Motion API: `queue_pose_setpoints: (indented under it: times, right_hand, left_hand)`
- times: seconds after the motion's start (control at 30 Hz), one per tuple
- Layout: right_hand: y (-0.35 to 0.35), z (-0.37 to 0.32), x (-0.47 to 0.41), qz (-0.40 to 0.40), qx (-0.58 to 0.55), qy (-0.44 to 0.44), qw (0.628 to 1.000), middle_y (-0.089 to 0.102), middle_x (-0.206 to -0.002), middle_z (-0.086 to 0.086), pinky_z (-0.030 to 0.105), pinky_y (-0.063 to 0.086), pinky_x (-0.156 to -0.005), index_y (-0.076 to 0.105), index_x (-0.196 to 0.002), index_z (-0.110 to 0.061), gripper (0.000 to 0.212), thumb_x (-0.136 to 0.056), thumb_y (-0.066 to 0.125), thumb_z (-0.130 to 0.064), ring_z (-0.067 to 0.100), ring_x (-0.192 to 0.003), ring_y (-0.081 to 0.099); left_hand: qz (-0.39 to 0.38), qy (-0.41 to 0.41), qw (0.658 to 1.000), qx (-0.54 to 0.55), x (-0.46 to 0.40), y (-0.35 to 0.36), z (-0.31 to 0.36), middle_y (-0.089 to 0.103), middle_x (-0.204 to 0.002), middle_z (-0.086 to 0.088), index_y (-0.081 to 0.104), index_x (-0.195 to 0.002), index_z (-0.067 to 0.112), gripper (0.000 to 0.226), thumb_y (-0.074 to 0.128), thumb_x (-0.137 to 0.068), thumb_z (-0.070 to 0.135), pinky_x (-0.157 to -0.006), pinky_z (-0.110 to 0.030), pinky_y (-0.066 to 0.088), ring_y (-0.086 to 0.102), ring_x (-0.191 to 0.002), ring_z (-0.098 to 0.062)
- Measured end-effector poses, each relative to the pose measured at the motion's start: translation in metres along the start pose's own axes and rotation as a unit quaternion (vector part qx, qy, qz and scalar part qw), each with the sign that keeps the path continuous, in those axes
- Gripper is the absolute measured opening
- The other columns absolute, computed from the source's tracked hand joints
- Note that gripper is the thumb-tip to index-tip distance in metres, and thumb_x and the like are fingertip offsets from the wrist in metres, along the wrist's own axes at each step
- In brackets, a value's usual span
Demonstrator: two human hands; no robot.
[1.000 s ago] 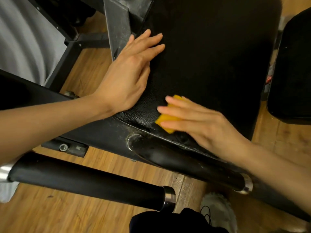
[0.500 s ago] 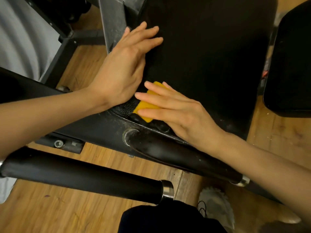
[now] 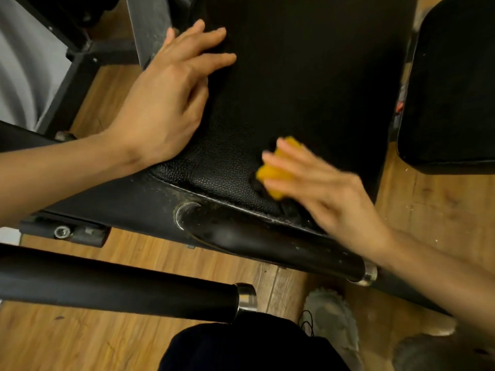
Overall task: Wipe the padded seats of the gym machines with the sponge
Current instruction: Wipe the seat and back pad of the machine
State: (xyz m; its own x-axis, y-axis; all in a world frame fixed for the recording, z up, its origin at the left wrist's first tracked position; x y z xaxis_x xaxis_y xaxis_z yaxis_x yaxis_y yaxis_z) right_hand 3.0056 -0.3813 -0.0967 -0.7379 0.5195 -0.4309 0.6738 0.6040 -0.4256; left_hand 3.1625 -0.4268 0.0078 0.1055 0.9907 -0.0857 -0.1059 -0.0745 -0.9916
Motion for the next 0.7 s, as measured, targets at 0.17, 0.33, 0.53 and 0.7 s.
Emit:
queue_pose_setpoints:
  times: [0.17, 0.33, 0.53, 0.7]
  right_hand:
    - [-0.003, 0.006, 0.012, -0.079, 0.029, -0.048, 0.995, 0.049, -0.143, 0.012, 0.053, 0.025, -0.117, 0.063, -0.124, -0.007, 0.034, -0.092, 0.054, 0.001, 0.029, -0.143, 0.032]
    - [-0.030, 0.036, -0.014, 0.108, -0.006, 0.081, 0.991, 0.050, -0.141, 0.015, 0.054, 0.028, -0.115, 0.063, -0.123, -0.003, 0.033, -0.092, 0.056, 0.005, 0.030, -0.142, 0.034]
    - [-0.003, 0.018, 0.054, -0.107, 0.083, -0.053, 0.989, 0.048, -0.144, 0.011, 0.052, 0.026, -0.117, 0.063, -0.125, -0.006, 0.031, -0.098, 0.048, -0.010, 0.030, -0.144, 0.030]
    - [0.005, 0.014, 0.041, -0.086, 0.077, -0.061, 0.991, 0.051, -0.140, 0.015, 0.056, 0.026, -0.116, 0.063, -0.123, -0.003, 0.031, -0.097, 0.048, -0.008, 0.037, -0.141, 0.033]
  left_hand:
    - [0.009, 0.002, 1.000, -0.003, 0.001, 0.000, 0.000, 0.037, -0.155, -0.002, 0.052, -0.140, 0.015, 0.049, 0.036, -0.095, 0.001, -0.124, -0.037, 0.005, 0.021, -0.148, -0.019]
    - [-0.002, 0.014, 1.000, -0.026, 0.000, 0.002, 0.003, 0.034, -0.156, -0.003, 0.051, -0.141, 0.017, 0.052, 0.034, -0.094, 0.002, -0.121, -0.037, 0.001, 0.019, -0.149, -0.023]
    - [-0.033, 0.076, 0.991, -0.101, 0.000, 0.007, 0.015, 0.033, -0.157, -0.004, 0.047, -0.142, 0.020, 0.048, 0.035, -0.096, 0.022, -0.119, -0.032, -0.008, 0.017, -0.149, -0.022]
    - [-0.107, 0.166, 0.971, -0.136, 0.008, 0.041, 0.054, 0.029, -0.158, -0.004, 0.044, -0.145, 0.020, 0.055, 0.036, -0.095, 0.040, -0.122, -0.041, 0.001, 0.017, -0.150, -0.021]
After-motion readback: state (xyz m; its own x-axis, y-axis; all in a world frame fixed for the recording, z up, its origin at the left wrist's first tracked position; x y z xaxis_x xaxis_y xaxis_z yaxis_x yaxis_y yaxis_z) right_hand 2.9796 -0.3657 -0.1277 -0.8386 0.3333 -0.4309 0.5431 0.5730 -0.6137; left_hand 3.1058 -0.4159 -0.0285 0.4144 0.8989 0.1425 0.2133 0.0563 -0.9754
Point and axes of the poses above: each hand's wrist, its own x-axis away from the middle knuckle, its own y-axis out of the palm, z = x × y, the point moved 10 cm from there along -x, towards the middle knuckle
